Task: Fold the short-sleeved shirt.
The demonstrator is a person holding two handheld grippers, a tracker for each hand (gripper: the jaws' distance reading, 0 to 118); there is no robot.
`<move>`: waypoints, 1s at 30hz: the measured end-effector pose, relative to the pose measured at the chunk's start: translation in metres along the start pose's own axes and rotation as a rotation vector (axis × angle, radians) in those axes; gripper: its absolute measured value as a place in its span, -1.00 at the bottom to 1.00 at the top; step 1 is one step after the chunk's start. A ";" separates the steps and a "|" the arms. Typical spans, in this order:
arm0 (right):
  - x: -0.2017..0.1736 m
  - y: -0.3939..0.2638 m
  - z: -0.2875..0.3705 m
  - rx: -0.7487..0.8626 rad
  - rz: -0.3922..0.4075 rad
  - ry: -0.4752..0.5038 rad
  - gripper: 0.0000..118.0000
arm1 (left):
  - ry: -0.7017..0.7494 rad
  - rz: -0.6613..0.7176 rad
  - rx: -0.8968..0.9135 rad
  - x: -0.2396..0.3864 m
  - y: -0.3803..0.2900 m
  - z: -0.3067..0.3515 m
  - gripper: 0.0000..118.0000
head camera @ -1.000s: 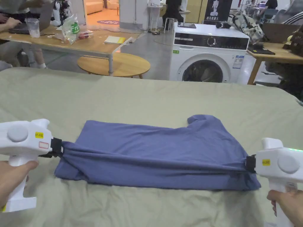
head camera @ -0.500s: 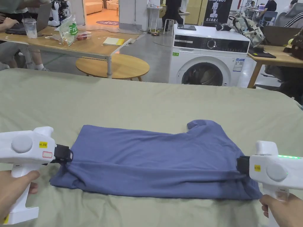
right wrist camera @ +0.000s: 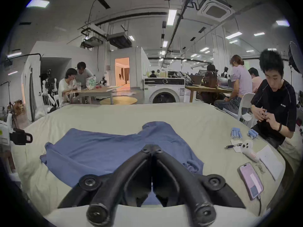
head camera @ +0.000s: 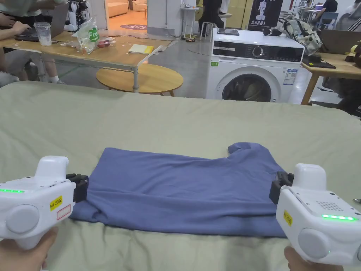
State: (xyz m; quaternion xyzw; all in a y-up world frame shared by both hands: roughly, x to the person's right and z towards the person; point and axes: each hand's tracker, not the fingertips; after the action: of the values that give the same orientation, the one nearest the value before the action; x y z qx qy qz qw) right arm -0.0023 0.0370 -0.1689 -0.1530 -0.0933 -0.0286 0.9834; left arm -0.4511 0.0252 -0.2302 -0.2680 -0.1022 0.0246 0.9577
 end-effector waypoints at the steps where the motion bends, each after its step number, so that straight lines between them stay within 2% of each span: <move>1: -0.002 -0.002 0.001 -0.004 -0.004 0.002 -1.00 | 0.013 0.001 -0.006 -0.002 -0.002 0.000 -1.00; 7: 0.002 -0.012 -0.003 -0.060 -0.006 0.008 -1.00 | 0.031 0.101 -0.165 -0.039 0.005 -0.016 -1.00; 12: 0.007 -0.020 -0.006 -0.094 0.026 -0.001 -1.00 | 0.012 0.178 -0.353 -0.068 0.021 -0.052 -1.00; 13: 0.008 -0.021 -0.007 -0.099 0.030 -0.003 -1.00 | 0.007 0.198 -0.397 -0.071 0.023 -0.062 -0.87; 16: 0.012 -0.025 -0.008 -0.114 0.033 -0.008 -1.00 | -0.005 0.197 -0.531 -0.074 0.022 -0.087 -0.16; 17: 0.014 -0.026 -0.008 -0.118 0.034 -0.013 -1.00 | 0.012 0.176 -0.558 -0.074 0.020 -0.096 -0.02; 21: 0.020 -0.031 -0.009 -0.141 0.041 -0.020 -1.00 | 0.039 0.142 -0.705 -0.066 -0.001 -0.125 0.11; 22: 0.022 -0.032 -0.009 -0.145 0.042 -0.021 -1.00 | 0.038 0.107 -0.673 -0.062 -0.002 -0.125 0.13; 24: 0.024 -0.033 -0.008 -0.156 0.050 -0.029 -1.00 | 0.065 0.080 -0.660 -0.053 0.001 -0.116 0.10; 25: 0.027 -0.034 -0.008 -0.159 0.050 -0.033 -1.00 | 0.084 0.051 -0.651 -0.048 0.000 -0.113 -0.01; 29: 0.038 -0.033 -0.011 -0.182 0.041 -0.041 -1.00 | 0.096 -0.094 -0.601 -0.029 -0.007 -0.101 -1.00; 30: 0.043 -0.031 -0.013 -0.189 0.038 -0.043 -1.00 | 0.081 -0.083 -0.589 -0.029 -0.009 -0.098 -1.00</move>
State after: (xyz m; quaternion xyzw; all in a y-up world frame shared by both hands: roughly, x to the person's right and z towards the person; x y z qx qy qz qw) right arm 0.0391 0.0021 -0.1633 -0.2473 -0.1085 -0.0154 0.9627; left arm -0.4593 -0.0352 -0.3123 -0.5304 -0.0777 -0.0562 0.8423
